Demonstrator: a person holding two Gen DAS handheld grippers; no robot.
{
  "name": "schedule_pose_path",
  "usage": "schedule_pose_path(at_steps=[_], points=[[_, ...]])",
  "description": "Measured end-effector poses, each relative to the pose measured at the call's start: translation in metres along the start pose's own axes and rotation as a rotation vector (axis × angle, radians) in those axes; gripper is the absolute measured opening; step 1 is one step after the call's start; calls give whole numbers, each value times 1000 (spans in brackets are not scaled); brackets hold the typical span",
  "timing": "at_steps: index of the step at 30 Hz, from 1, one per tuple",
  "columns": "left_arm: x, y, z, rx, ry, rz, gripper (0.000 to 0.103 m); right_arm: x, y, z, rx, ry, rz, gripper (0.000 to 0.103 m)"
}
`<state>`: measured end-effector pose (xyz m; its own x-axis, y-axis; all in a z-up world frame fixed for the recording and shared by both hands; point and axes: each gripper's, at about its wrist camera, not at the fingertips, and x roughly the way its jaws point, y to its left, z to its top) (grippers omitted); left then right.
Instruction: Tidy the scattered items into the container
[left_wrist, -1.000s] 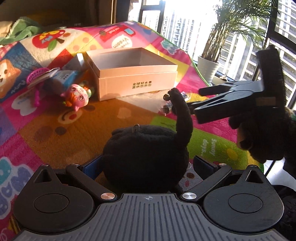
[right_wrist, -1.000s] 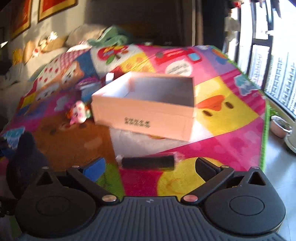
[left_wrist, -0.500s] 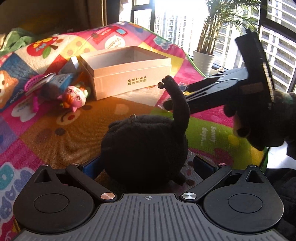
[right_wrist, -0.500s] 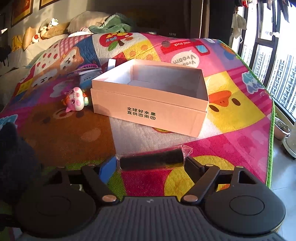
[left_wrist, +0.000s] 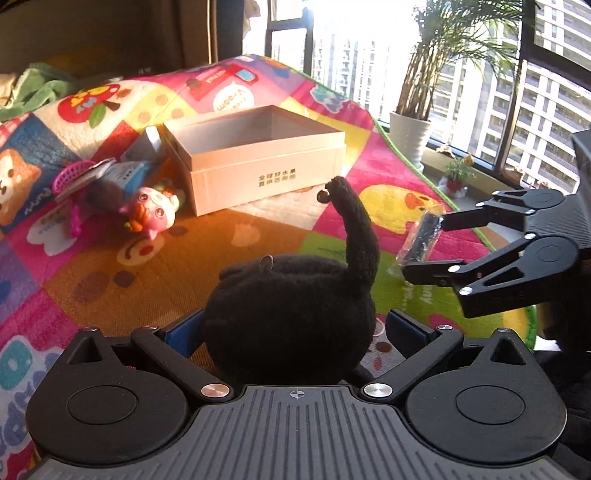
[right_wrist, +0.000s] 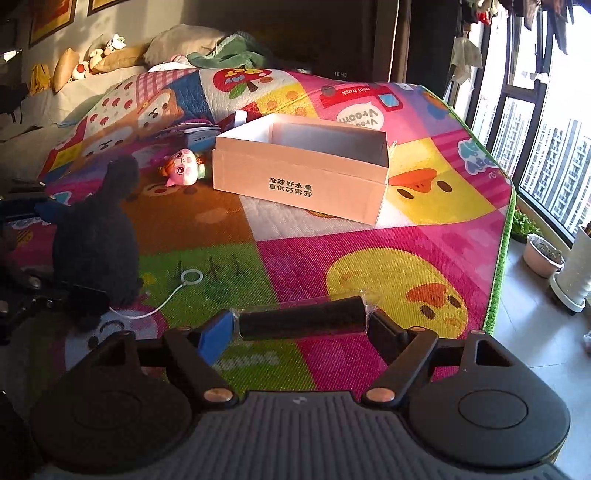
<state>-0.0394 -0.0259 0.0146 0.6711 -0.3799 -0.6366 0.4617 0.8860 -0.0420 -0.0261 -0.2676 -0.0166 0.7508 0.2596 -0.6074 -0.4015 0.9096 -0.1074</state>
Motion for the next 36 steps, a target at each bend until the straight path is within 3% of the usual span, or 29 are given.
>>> schedule_pose_path(at_steps=[5, 6, 7, 14, 20, 26, 28, 29, 30, 32, 36], points=[[3, 7, -1, -46, -2, -11, 102, -1, 0, -1, -1, -4, 2, 80], [1, 7, -1, -42, -12, -5, 93, -2, 0, -1, 0, -6, -1, 80], [-1, 6, 0, -33, -17, -1, 92, -3, -1, -2, 2, -9, -3, 80], [-10, 1, 20, 30, -87, 9, 91, -11, -11, 6, 1, -51, -17, 80], [-3, 20, 99, 46, -195, -46, 91, -9, -7, 30, -96, -151, -76, 80], [33, 62, 202, -20, -283, -70, 92, 23, -16, 101, -130, -322, -131, 80], [53, 74, 228, -38, -283, -81, 97, 48, -18, 126, -133, -351, -153, 80], [61, 81, 236, -53, -282, -77, 97, 63, -19, 136, -131, -348, -149, 88], [67, 87, 241, -67, -280, -63, 99, 78, -20, 144, -125, -325, -137, 94], [69, 98, 238, -101, -281, -37, 101, 101, -22, 153, -86, -269, -105, 95], [54, 117, 194, -132, -254, 40, 103, 107, -18, 140, -55, -231, -43, 98]])
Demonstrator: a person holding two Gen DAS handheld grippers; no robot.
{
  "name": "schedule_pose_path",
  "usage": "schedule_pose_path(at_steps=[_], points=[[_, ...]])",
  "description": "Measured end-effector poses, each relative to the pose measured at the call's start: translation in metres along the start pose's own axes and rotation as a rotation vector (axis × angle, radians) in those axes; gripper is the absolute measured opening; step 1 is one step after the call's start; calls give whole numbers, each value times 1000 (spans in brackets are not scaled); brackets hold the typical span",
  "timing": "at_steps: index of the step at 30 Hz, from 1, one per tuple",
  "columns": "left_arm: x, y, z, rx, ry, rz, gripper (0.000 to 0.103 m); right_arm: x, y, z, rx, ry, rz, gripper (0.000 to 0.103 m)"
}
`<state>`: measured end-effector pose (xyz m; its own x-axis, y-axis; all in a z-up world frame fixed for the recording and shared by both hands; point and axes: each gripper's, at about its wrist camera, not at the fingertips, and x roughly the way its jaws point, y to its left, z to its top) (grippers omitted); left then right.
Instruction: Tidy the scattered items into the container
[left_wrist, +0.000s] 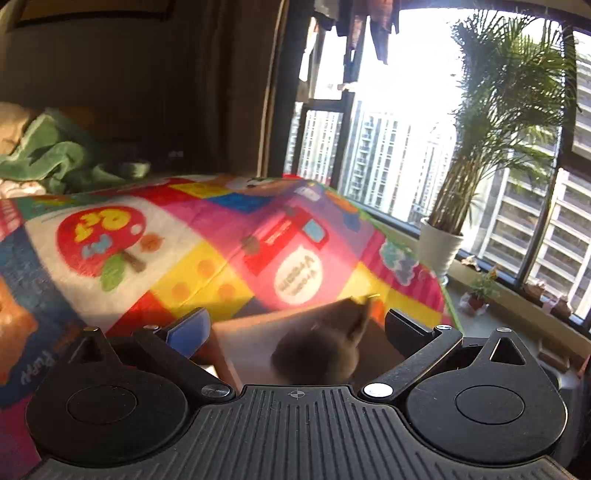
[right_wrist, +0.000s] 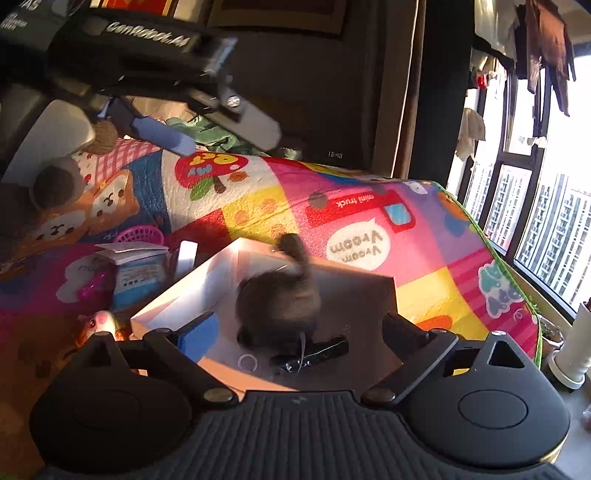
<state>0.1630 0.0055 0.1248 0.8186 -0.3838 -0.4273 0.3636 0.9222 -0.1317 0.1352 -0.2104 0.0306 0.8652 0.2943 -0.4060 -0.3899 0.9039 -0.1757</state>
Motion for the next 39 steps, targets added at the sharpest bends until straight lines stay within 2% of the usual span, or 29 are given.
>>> schedule_pose_path(at_steps=[5, 11, 14, 17, 19, 20, 21, 25, 28, 31, 32, 33, 36, 39], points=[[-36, 23, -71, -24, 34, 181, 103, -18, 14, -19, -11, 23, 42, 100], [-64, 48, -132, -140, 103, 267, 103, -27, 37, -20, -51, 42, 93, 103], [-70, 52, -146, -123, 101, 328, 103, -25, 51, -16, -56, 42, 120, 103], [-74, 67, -153, -223, 95, 331, 103, -22, 68, -14, -82, 22, 126, 103], [-82, 79, -156, -317, 54, 353, 103, -16, 83, -12, -119, 30, 140, 89], [-85, 85, -158, -361, 41, 361, 103, -11, 91, -11, -138, 45, 157, 75], [-87, 89, -160, -394, 31, 362, 103, -7, 100, -10, -156, 60, 179, 68], [-92, 91, -161, -419, -10, 344, 103, 8, 138, -11, -258, 46, 222, 67], [-95, 87, -161, -402, -41, 339, 103, 20, 168, -12, -393, 12, 181, 67], [-97, 90, -161, -430, -53, 334, 103, 31, 188, -17, -516, 23, 154, 65], [-98, 93, -162, -446, -54, 333, 103, 33, 193, -19, -544, 37, 135, 50], [-98, 95, -162, -461, -56, 332, 103, 33, 194, -20, -559, 42, 117, 45], [-99, 100, -164, -492, -61, 327, 103, 15, 182, -15, -502, 47, 149, 42], [-101, 97, -164, -479, -71, 330, 103, -19, 160, -10, -417, 33, 181, 41]])
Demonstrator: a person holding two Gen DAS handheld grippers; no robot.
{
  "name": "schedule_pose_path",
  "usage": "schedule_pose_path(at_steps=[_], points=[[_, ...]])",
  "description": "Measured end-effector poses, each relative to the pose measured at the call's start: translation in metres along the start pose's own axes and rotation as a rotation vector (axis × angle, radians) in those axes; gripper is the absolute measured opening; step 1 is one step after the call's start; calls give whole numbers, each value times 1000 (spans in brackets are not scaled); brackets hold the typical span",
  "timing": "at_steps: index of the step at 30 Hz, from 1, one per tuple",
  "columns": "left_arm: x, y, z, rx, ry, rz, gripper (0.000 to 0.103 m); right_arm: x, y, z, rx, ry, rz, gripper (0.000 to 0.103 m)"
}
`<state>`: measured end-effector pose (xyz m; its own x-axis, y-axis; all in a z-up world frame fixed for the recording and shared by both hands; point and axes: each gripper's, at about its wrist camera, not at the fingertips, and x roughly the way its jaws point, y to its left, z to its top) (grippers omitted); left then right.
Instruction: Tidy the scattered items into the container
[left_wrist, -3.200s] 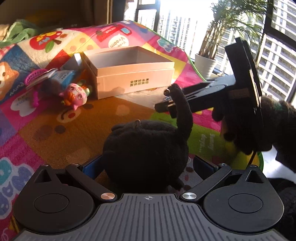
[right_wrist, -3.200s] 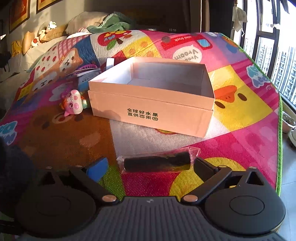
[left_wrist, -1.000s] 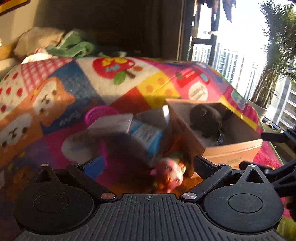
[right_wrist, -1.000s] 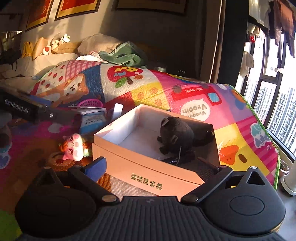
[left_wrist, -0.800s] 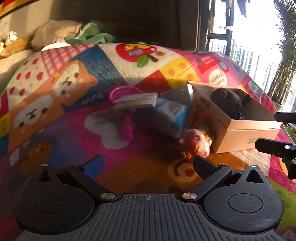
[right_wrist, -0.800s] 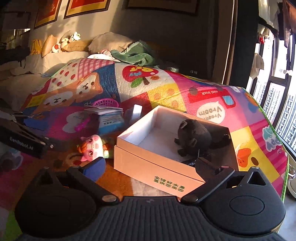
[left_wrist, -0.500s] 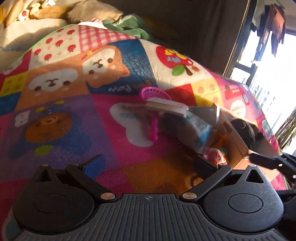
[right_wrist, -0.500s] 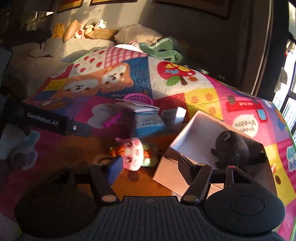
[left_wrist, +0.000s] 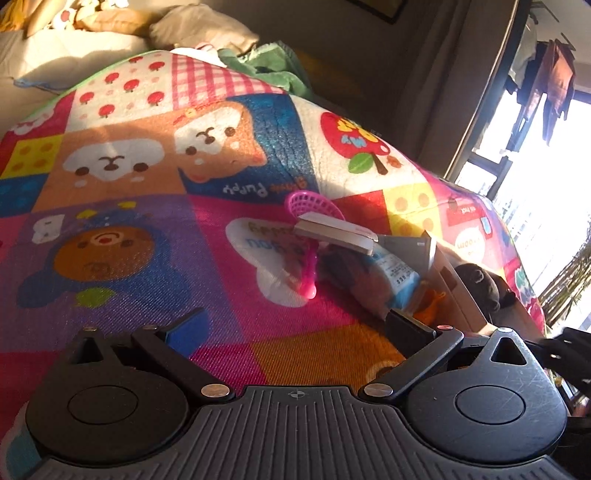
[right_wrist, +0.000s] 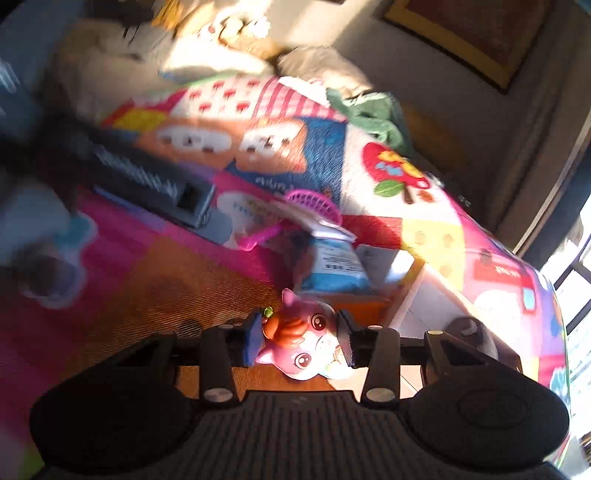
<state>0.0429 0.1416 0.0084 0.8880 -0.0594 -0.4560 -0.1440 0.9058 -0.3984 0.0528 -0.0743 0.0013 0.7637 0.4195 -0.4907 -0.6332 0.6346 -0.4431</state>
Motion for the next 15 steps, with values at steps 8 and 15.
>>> schedule_pose_path(at_steps=[8, 15], points=[[4, -39, -2, 245, 22, -79, 103, -79, -61, -46, 222, 83, -104, 41], [50, -70, 37, 356, 18, -25, 103, -84, -80, -87, 376, 67, -176, 81]])
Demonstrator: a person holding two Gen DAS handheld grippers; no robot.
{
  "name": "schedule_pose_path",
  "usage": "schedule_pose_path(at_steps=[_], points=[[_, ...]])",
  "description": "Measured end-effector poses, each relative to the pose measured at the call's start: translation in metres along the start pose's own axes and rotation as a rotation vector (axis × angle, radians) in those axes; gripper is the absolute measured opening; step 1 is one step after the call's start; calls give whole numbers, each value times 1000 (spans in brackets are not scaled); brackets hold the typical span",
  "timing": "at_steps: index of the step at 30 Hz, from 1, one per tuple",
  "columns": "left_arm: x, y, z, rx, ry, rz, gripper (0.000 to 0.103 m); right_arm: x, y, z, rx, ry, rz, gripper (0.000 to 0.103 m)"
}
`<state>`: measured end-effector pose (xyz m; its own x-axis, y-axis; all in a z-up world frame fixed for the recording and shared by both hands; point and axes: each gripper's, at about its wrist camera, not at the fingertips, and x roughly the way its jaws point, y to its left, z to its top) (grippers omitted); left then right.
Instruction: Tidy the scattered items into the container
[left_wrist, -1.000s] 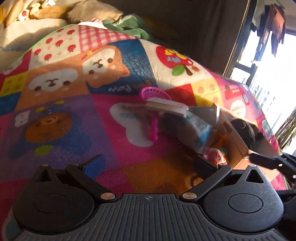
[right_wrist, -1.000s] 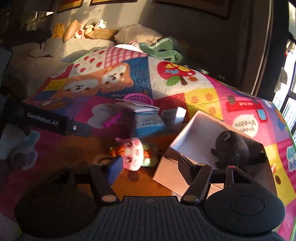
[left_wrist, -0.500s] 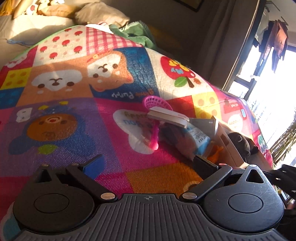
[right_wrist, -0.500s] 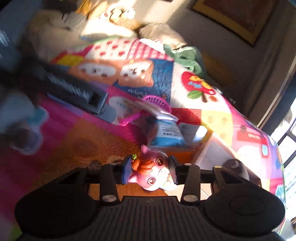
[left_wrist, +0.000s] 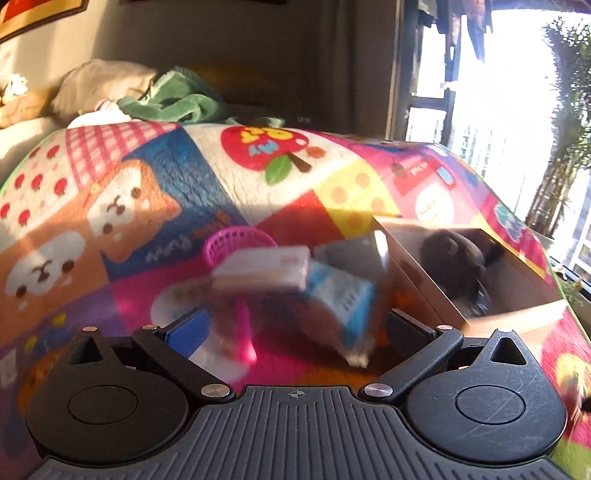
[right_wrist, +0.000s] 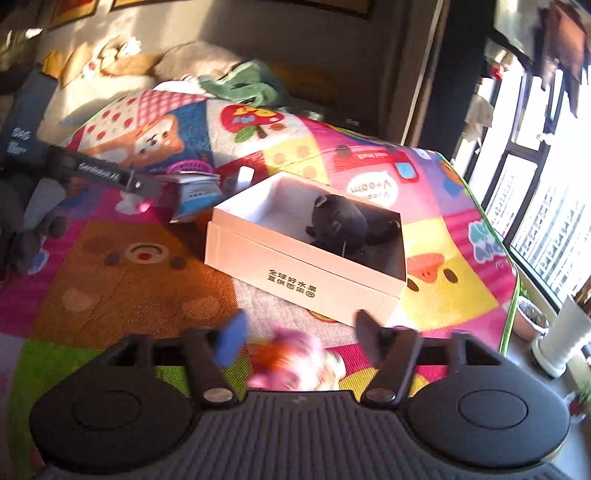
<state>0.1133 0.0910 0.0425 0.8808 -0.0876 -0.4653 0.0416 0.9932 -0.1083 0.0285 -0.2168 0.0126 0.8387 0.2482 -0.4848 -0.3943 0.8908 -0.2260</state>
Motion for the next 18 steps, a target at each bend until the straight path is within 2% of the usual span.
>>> schedule_pose_path(at_steps=[6, 8, 10, 12, 14, 15, 17, 18], points=[[68, 18, 31, -25, 101, 61, 103, 13, -14, -14, 136, -63, -17, 88], [83, 23, 32, -33, 122, 53, 103, 22, -21, -19, 180, -53, -41, 88], [91, 25, 31, -34, 115, 27, 103, 28, -30, -21, 236, -30, -28, 88], [95, 24, 32, -36, 113, 6, 103, 29, -37, -23, 284, -34, -13, 99], [98, 19, 33, -29, 109, 3, 103, 30, -41, -25, 309, -31, -4, 101], [99, 18, 33, -28, 107, 1, 100, 31, -42, -25, 316, -24, 0, 101], [98, 16, 33, -36, 100, -13, 85, 34, -42, -25, 324, -10, 3, 101], [97, 15, 33, -37, 99, -17, 85, 34, -43, -25, 329, -6, 4, 102]])
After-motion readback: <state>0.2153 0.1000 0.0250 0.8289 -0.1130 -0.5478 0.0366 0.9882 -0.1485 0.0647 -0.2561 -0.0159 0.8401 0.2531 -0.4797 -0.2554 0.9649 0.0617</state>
